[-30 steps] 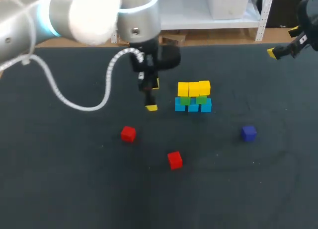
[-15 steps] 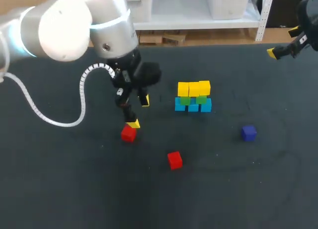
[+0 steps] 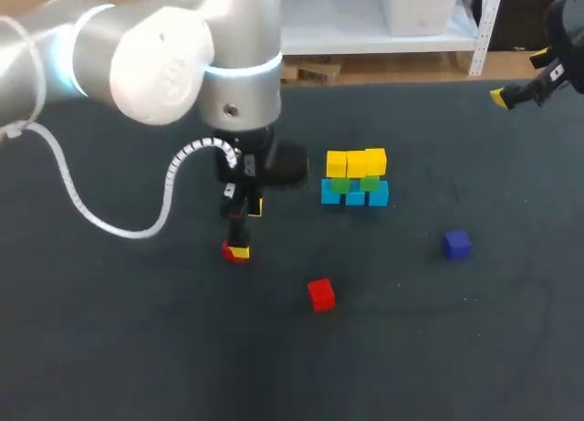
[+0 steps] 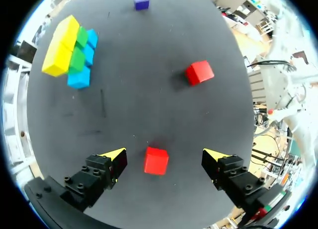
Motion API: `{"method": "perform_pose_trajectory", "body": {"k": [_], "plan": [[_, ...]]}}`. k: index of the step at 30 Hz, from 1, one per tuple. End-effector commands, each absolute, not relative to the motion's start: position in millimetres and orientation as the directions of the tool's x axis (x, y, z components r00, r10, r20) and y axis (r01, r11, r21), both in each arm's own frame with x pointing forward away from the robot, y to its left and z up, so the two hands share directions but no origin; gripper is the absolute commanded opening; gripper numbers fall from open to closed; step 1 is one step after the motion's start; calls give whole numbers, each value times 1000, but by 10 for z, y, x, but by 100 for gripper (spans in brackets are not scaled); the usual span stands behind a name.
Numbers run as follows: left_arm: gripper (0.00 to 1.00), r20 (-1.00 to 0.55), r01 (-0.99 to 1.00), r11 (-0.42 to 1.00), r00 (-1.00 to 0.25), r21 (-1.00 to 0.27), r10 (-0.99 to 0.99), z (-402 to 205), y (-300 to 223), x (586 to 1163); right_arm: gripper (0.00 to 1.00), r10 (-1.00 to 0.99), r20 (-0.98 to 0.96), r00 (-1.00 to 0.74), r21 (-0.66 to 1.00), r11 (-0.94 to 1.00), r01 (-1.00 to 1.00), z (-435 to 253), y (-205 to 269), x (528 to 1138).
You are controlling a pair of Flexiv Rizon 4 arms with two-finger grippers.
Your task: Place the blue cubes, place green cubes on the blue cubes, place the yellow cubes on the green cubes, then place the red cubes on the yellow cubes, and place purple cube on the red cubes.
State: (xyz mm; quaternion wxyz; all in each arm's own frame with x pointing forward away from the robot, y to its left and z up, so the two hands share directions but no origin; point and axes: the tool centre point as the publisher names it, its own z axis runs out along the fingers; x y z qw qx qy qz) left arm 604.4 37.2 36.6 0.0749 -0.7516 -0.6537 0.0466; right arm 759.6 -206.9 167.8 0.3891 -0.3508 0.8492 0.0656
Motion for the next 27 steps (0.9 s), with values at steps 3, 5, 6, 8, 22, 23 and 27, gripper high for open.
{"method": "perform_pose_trajectory", "body": {"k": [3, 5, 6, 8, 22, 23, 27], "plan": [[100, -17, 985, -130, 129, -112, 991, 302, 380, 5856, 100, -545, -705, -454, -197, 766, -612, 1683, -2048, 7561], [100, -33, 986, -134, 131, -104, 991, 285, 406, 5815, 100, -545, -705, -454, -197, 766, -612, 1683, -2048, 7561], [100, -41, 986, -136, 132, -98, 990, 275, 424, 5799, 100, -545, -705, -454, -197, 766, -612, 1683, -2048, 7561], [100, -39, 984, -149, 146, -98, 989, 240, 462, 5764, 100, -545, -705, -454, -197, 766, -612, 1683, -2048, 7561], [100, -17, 983, -173, 173, -67, 985, 111, 619, 5746, 100, -545, -705, -454, -197, 766, -612, 1683, -2048, 7561], [100, -18, 983, -171, 170, -63, 985, 104, 620, 5755, 100, -545, -705, -454, -197, 766, -612, 1683, -2048, 7561], [100, -19, 984, -171, 170, -58, 985, 80, 611, 5779, 100, -545, -705, -454, -197, 766, -612, 1683, -2048, 7561]]}}
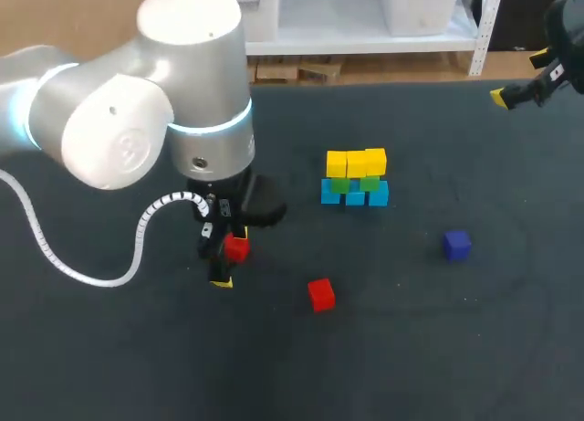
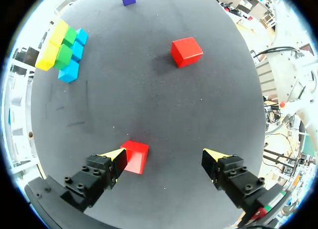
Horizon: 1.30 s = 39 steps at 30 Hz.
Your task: Place the blue cubes, place green cubes on the blue cubes, place the yellow cubes on the green cubes, then place the red cubes on the yellow cubes, and place purple cube on the red cubes.
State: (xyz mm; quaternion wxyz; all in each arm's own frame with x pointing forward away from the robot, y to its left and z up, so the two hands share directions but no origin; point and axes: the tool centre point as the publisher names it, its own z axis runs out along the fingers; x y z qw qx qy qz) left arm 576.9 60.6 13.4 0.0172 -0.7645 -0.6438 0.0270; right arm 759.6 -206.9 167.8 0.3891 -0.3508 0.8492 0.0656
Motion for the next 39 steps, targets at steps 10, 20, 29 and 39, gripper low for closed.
{"method": "perform_pose_trajectory", "body": {"k": [10, 20, 29, 39], "plan": [[100, -17, 981, -184, 184, -58, 983, 58, 568, 5836, 100, -545, -705, -454, -197, 766, -612, 1683, -2048, 7561], [100, -1, 985, -169, 169, -30, 986, 185, 599, 5867, 100, -545, -705, -454, -197, 766, -612, 1683, -2048, 7561], [100, -4, 985, -167, 167, -49, 986, 53, 599, 5930, 100, -545, -705, -454, -197, 766, -612, 1683, -2048, 7561], [86, -10, 983, -176, 176, -50, 984, 11, 583, 5987, 100, -545, -705, -454, -197, 766, -612, 1683, -2048, 7561]]}}
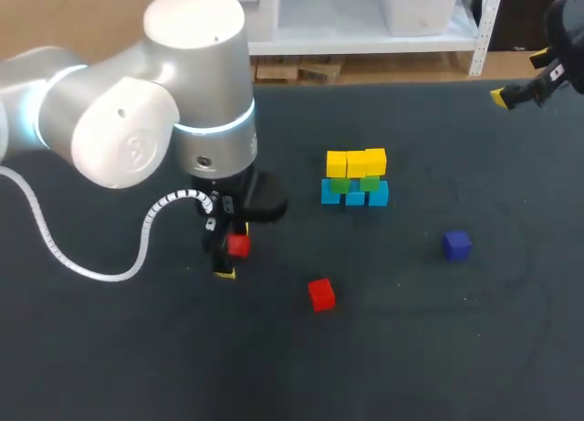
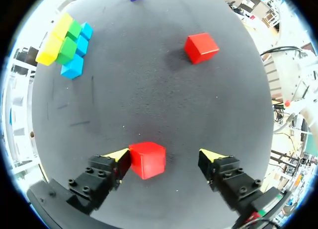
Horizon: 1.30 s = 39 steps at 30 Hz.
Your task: Place the blue cubes, place green cubes on the blue cubes, place the yellow cubes on the green cubes, then place the red cubes on the yellow cubes, and place purple cube on the red cubes.
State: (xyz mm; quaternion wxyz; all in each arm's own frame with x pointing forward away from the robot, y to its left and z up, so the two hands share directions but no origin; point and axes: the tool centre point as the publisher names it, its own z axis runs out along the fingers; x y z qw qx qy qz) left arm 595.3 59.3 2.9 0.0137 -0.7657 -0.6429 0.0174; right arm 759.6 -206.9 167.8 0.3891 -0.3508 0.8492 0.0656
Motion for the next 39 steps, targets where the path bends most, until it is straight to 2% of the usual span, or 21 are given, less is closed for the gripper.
{"method": "perform_pose_trajectory", "body": {"k": [1, 6, 8, 29, 32, 33, 34, 35, 36, 37, 38, 39], "plan": [[87, -11, 983, -177, 177, -50, 984, 10, 583, 5988, 100, -545, -705, -454, -197, 766, -612, 1683, -2048, 7561], [91, -9, 984, -172, 172, -47, 985, 19, 590, 5996, 100, -545, -705, -454, -197, 766, -612, 1683, -2048, 7561], [100, -5, 984, -173, 173, -40, 985, 44, 584, 5993, 100, -545, -705, -454, -197, 766, -612, 1683, -2048, 7561], [100, -7, 988, -150, 149, -33, 989, 45, 565, 6057, 100, -545, -705, -454, -197, 766, -612, 1683, -2048, 7561], [85, -11, 989, -144, 144, -30, 989, 51, 563, 6068, 100, -545, -705, -454, -197, 766, -612, 1683, -2048, 7561], [84, -11, 989, -143, 143, -30, 990, 48, 564, 6072, 100, -545, -705, -454, -197, 766, -612, 1683, -2048, 7561], [71, -10, 989, -141, 141, -31, 990, 44, 565, 6074, 100, -545, -705, -454, -197, 766, -612, 1683, -2048, 7561], [65, -11, 990, -140, 140, -31, 990, 42, 566, 6074, 100, -545, -705, -454, -197, 766, -612, 1683, -2048, 7561], [65, -11, 990, -139, 139, -32, 990, 38, 567, 6077, 100, -545, -705, -454, -197, 766, -612, 1683, -2048, 7561], [59, -10, 990, -138, 137, -33, 990, 35, 567, 6078, 100, -545, -705, -454, -197, 766, -612, 1683, -2048, 7561], [47, -11, 990, -136, 136, -34, 991, 33, 567, 6080, 100, -545, -705, -454, -197, 766, -612, 1683, -2048, 7561], [43, -11, 990, -136, 136, -34, 991, 32, 567, 6081, 100, -545, -705, -454, -197, 766, -612, 1683, -2048, 7561]]}}
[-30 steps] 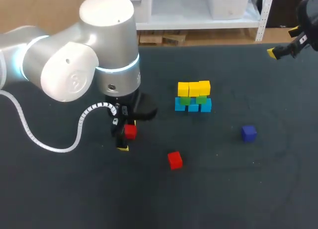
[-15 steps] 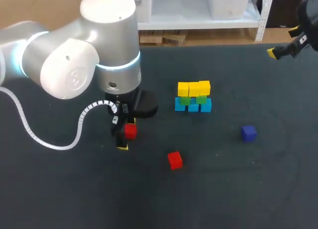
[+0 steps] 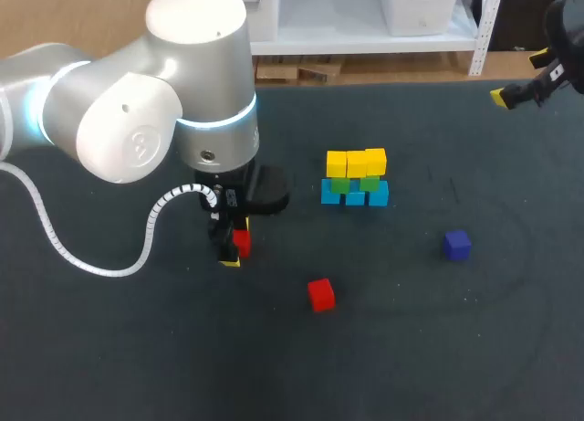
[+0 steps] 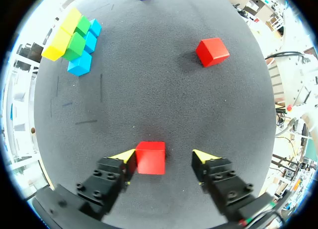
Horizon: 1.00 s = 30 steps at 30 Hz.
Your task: Place the blue cubes, place green cubes on the blue cubes, place the yellow cubes on the green cubes, then place the red cubes on the yellow cubes, and place purple cube on the red cubes.
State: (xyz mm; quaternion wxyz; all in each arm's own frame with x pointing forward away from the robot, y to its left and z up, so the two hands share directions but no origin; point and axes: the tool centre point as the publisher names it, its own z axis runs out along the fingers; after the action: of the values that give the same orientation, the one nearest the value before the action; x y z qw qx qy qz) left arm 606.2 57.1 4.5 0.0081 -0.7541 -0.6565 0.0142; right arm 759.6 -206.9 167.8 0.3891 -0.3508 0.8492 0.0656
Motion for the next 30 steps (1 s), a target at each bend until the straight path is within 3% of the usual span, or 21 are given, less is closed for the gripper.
{"method": "perform_pose_trajectory", "body": {"k": [1, 4, 7, 9, 30], "plan": [[41, -12, 990, -134, 134, -35, 991, 30, 566, 6084, 100, -545, -705, -454, -197, 766, -612, 1683, -2048, 7561], [38, -17, 990, -135, 134, -38, 991, 28, 554, 6087, 100, -545, -705, -454, -197, 766, -612, 1683, -2048, 7561], [22, -20, 990, -137, 136, -39, 990, 32, 535, 6088, 100, -545, -705, -454, -197, 766, -612, 1683, -2048, 7561], [0, -23, 990, -136, 135, -42, 991, 41, 515, 6093, 100, -545, -705, -454, -197, 766, -612, 1683, -2048, 7561], [0, 25, 997, -56, 57, -47, 998, 491, 249, 6288, 100, -545, -705, -454, -197, 766, -612, 1683, -2048, 7561]]}}
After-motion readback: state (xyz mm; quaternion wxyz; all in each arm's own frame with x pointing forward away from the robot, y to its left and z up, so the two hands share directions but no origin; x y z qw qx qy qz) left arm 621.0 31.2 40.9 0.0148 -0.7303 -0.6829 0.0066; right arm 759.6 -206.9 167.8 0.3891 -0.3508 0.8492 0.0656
